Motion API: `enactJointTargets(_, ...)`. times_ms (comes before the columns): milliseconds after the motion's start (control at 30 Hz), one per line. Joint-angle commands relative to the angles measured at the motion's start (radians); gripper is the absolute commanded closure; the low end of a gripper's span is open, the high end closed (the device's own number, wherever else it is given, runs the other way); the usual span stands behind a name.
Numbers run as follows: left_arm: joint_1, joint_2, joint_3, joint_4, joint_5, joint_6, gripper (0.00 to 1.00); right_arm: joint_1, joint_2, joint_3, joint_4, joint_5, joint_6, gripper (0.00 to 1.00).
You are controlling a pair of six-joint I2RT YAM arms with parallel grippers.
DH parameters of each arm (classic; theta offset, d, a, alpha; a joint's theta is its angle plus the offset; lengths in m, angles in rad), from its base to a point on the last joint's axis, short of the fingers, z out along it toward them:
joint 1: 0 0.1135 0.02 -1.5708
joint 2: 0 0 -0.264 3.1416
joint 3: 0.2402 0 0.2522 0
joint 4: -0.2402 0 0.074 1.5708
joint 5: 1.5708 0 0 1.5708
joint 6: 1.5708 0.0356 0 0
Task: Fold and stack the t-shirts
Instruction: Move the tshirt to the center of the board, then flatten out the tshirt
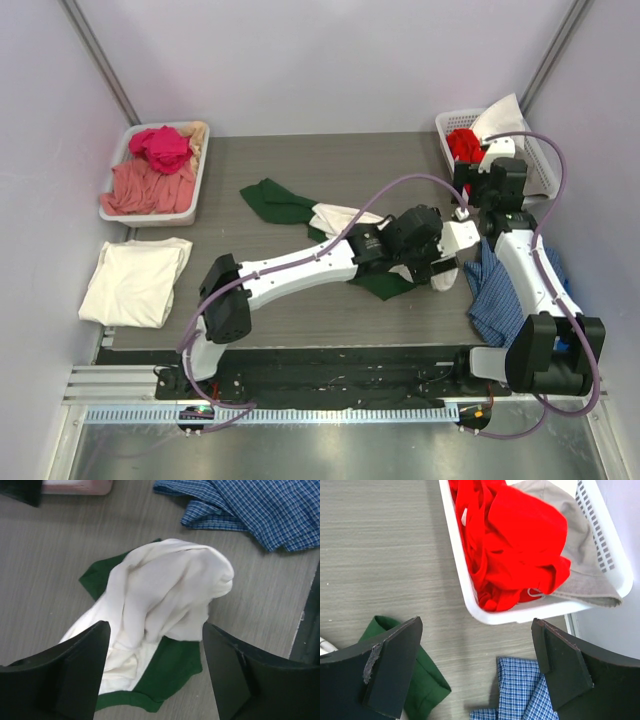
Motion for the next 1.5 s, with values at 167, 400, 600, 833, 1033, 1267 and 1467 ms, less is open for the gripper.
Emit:
enactJointTargets(167,-0.010,-0.115,-0.135,0.116,-0.234,0.024,0.09,-0.003,0.036,0.079,-0.018,-0.046,-0.005,0.00)
enactJointTargets(400,0.206,-0.348,-0.382,0.244,-0.339,0.044,0.00,0.027,0.106,0.154,-0.142,-0.230,0.026,0.02)
enactJointTargets(600,0.449,-0.417,-0.490,0.247,-0.255,0.080,0.00,0.178,0.203,0.218,-0.284,-0.281,-0.058,0.07)
enactJointTargets(833,0.578,-0.401,-0.580,0.297,-0.216,0.096,0.00,0.442,0.349,0.299,-0.370,-0.204,-0.072,0.11)
enactJointTargets(1033,0.627,-0.364,-0.622,0.343,-0.209,0.102,0.00,0.498,0.467,0.378,-0.408,-0.200,-0.060,0.26)
enactJointTargets(1267,0.688,-0.303,-0.611,0.392,-0.196,0.122,0.00,0.524,0.556,0.428,-0.405,-0.200,-0.060,0.30)
enactJointTargets(1467,0.744,-0.267,-0.588,0.394,-0.178,0.113,0.00,0.565,0.565,0.445,-0.417,-0.183,-0.074,0.30)
